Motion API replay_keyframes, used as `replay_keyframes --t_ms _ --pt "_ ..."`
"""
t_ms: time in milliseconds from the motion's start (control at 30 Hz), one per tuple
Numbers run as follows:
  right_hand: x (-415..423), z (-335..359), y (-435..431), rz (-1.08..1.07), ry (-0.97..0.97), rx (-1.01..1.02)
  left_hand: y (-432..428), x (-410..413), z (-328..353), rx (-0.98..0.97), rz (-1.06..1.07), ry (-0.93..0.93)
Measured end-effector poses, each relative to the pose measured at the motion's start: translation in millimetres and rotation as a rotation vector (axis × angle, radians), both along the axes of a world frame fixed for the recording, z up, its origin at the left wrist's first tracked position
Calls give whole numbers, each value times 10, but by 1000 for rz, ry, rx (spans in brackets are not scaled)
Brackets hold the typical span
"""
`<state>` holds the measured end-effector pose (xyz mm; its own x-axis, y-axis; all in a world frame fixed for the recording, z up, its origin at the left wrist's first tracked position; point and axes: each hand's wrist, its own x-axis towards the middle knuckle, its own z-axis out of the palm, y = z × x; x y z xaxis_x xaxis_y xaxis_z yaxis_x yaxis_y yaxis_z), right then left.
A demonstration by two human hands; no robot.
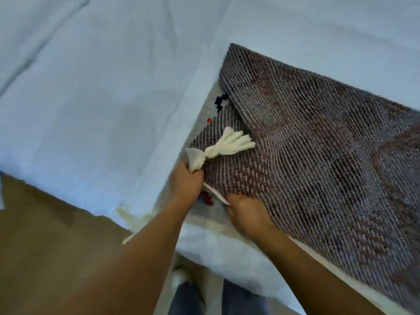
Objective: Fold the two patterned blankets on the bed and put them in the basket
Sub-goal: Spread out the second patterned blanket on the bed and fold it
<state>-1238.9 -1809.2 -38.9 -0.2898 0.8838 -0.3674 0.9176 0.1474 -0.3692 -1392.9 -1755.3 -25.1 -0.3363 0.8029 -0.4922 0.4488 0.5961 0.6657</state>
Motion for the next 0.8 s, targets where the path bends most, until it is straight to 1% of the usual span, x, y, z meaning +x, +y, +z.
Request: replay_keyframes --t_ms 100,167,267,333,367,400,467,500,567,633,667,733,800 --pt "-248 -68 -328 57 -130 3 -607 -411 -138 -52 10 -19" --pt "-364 -134 -472 84 -183 -9 -851 -585 -231 -70 1 -25" --pt "-443 -199 -521 51 -233 6 -920 -730 -312 -113 25 -11" --pt "-475 -217 -525 31 -259 15 -886 -791 -298 -154 -21 42" --pt "-494 -219 -532 25 -270 17 -868 -821 -290 -143 -108 140" --pt "-515 -218 -537 17 -278 16 -850 -852 -289 -97 -245 289" --pt "-553 -224 -540 4 -289 10 -805 -873 -290 89 -559 586" --pt "-568 -223 -540 -2 -298 8 -780 -870 -287 185 -708 661" --pt "-589 -222 -551 -27 -307 -4 -754 -868 -288 305 -942 667" --pt "-605 -228 -568 -53 -289 -16 -798 -938 -309 344 -1041 618" --pt "-611 -229 -576 -61 -285 -17 -842 -1022 -324 337 -1051 604" --pt "-624 -235 -585 -63 -305 -15 -958 -1279 -362 288 -1072 638" --pt "-643 -234 -595 -70 -322 -19 -1087 -1554 -403 206 -1175 702"
